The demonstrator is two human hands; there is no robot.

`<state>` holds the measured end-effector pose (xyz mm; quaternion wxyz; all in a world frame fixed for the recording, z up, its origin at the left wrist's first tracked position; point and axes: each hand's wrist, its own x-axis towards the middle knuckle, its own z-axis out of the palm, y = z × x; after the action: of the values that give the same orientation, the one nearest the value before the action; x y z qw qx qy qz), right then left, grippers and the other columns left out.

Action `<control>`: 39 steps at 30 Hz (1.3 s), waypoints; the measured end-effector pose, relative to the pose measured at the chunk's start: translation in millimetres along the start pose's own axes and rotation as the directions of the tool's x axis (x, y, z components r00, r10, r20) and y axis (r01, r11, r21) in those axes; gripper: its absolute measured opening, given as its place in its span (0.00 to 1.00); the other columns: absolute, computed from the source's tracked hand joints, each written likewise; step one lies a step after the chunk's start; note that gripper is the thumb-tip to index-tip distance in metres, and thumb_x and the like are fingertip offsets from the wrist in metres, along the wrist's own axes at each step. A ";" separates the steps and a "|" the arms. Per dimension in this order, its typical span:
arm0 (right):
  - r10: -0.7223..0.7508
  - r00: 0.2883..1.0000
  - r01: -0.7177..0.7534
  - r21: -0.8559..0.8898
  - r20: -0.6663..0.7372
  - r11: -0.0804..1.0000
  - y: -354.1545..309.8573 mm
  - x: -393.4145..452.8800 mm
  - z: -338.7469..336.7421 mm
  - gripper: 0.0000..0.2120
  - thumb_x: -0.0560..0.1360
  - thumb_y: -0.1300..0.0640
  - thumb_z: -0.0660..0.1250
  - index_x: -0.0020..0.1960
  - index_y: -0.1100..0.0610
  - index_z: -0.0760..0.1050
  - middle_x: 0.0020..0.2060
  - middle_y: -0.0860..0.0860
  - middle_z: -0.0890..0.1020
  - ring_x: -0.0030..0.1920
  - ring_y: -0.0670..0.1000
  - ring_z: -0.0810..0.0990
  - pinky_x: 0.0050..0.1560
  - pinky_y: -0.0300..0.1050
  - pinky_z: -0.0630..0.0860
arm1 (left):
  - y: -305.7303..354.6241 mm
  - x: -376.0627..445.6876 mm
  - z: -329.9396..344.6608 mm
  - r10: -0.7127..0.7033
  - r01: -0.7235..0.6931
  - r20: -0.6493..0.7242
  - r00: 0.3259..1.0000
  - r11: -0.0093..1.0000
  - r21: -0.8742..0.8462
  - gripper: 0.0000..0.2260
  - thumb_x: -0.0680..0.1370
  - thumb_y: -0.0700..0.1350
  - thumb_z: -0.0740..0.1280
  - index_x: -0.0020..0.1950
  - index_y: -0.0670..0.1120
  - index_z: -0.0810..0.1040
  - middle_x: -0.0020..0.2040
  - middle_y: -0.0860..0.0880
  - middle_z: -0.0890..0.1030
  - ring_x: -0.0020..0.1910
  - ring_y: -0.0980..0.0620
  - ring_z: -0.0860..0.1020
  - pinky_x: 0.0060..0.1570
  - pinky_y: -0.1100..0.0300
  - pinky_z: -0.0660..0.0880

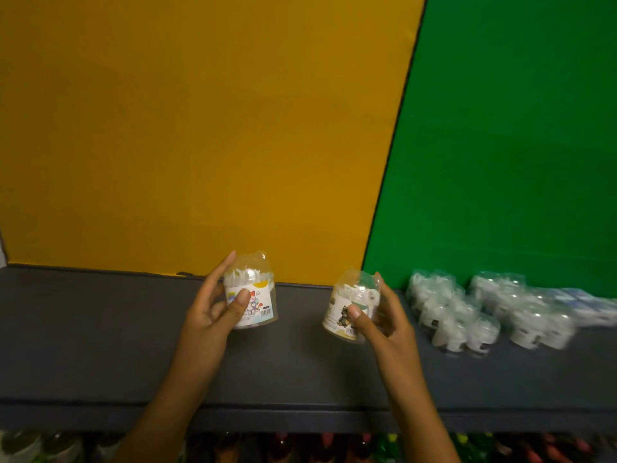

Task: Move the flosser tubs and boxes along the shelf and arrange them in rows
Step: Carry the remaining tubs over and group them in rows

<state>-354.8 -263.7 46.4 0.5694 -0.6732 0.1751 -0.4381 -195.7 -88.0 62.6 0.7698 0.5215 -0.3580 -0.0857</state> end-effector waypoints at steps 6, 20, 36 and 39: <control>-0.018 0.994 0.011 -0.069 -0.103 0.998 -24.8 -53.2 -93.1 0.31 0.69 0.47 0.73 0.70 0.39 0.68 0.63 0.45 0.78 0.57 0.40 0.79 0.50 0.34 0.79 | 9.4 -50.2 78.2 -0.015 0.018 0.095 0.995 0.999 -0.037 0.25 0.76 0.39 0.66 0.71 0.56 0.69 0.61 0.50 0.80 0.53 0.56 0.82 0.43 0.67 0.78; -0.091 0.941 -0.001 -0.272 -0.325 0.962 -73.9 -122.6 -280.8 0.27 0.72 0.52 0.73 0.68 0.41 0.70 0.61 0.45 0.80 0.59 0.44 0.79 0.55 0.42 0.79 | 12.1 -112.0 247.7 -0.035 0.075 0.340 0.940 0.992 -0.106 0.25 0.75 0.41 0.69 0.68 0.58 0.70 0.61 0.56 0.78 0.53 0.60 0.81 0.43 0.69 0.77; -0.107 0.904 -0.064 -0.377 -0.414 0.924 -51.4 -76.9 -411.1 0.25 0.73 0.52 0.74 0.66 0.39 0.70 0.57 0.45 0.82 0.57 0.46 0.81 0.49 0.45 0.79 | -52.5 -73.8 400.8 -0.041 0.124 0.433 0.900 0.978 -0.166 0.25 0.73 0.38 0.70 0.67 0.55 0.72 0.59 0.52 0.79 0.52 0.56 0.82 0.43 0.69 0.77; -0.100 0.910 -0.072 -0.392 -0.402 0.917 -48.6 -47.3 -431.7 0.25 0.72 0.51 0.74 0.67 0.40 0.70 0.59 0.44 0.81 0.57 0.44 0.81 0.54 0.45 0.80 | -64.1 -52.8 428.4 -0.015 0.094 0.416 0.909 0.981 -0.170 0.25 0.73 0.38 0.71 0.67 0.56 0.72 0.58 0.53 0.80 0.54 0.57 0.81 0.47 0.67 0.78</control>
<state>-734.6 -479.5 58.7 0.3673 -0.6679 0.3722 -0.5297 -493.0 -407.2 68.4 0.7192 0.4274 -0.4882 -0.2486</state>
